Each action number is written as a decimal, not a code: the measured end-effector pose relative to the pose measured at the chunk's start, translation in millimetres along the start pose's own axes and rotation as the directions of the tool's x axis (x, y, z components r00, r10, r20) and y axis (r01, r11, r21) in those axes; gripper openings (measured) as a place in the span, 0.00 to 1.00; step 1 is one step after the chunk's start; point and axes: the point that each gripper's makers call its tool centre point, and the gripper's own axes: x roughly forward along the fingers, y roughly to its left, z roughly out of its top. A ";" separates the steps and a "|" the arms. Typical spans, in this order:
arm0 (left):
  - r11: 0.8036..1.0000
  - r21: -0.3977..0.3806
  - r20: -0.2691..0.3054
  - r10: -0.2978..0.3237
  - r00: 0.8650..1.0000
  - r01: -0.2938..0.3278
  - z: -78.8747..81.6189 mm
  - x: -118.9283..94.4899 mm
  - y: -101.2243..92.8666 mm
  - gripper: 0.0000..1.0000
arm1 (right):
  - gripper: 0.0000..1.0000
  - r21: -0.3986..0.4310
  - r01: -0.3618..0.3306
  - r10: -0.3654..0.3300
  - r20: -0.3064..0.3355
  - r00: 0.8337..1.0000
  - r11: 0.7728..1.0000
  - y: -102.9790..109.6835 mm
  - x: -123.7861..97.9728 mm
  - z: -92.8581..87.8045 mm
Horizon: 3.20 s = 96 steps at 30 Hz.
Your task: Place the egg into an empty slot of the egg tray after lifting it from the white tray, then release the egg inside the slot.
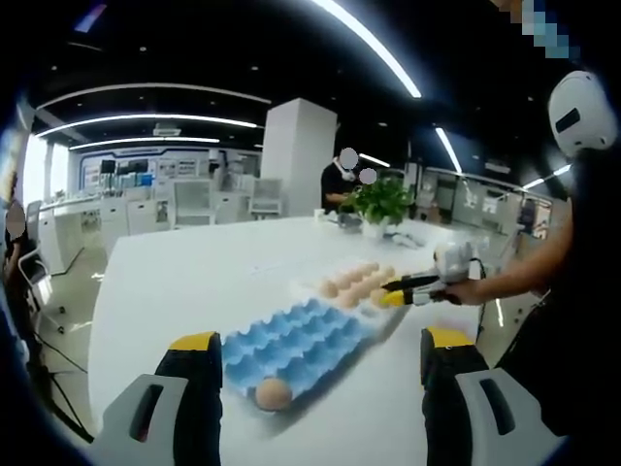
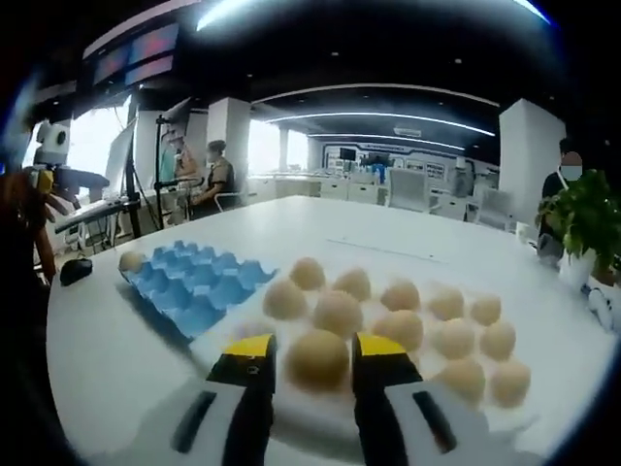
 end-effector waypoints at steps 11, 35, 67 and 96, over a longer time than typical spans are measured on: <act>1.000 -0.002 0.002 -0.007 1.000 0.007 0.1 4.0 -0.5 0.85 | 0.28 -0.182 0.035 -0.049 -0.072 0.996 0.983 -3.7 1.2 -7.5; 1.000 -0.002 0.004 -0.015 1.000 0.015 1.9 6.4 0.3 0.84 | 0.25 -0.143 0.043 -0.043 0.004 0.999 0.989 -8.6 -8.7 19.6; 1.000 -0.001 0.004 -0.011 1.000 0.011 -0.6 1.6 3.7 0.84 | 0.25 -0.168 -0.132 0.143 0.059 0.988 0.977 78.3 18.2 51.8; 1.000 -0.007 0.003 -0.011 1.000 0.011 -4.4 -2.8 4.5 0.83 | 0.24 -0.211 -0.344 0.367 0.083 0.926 0.915 197.1 54.7 79.4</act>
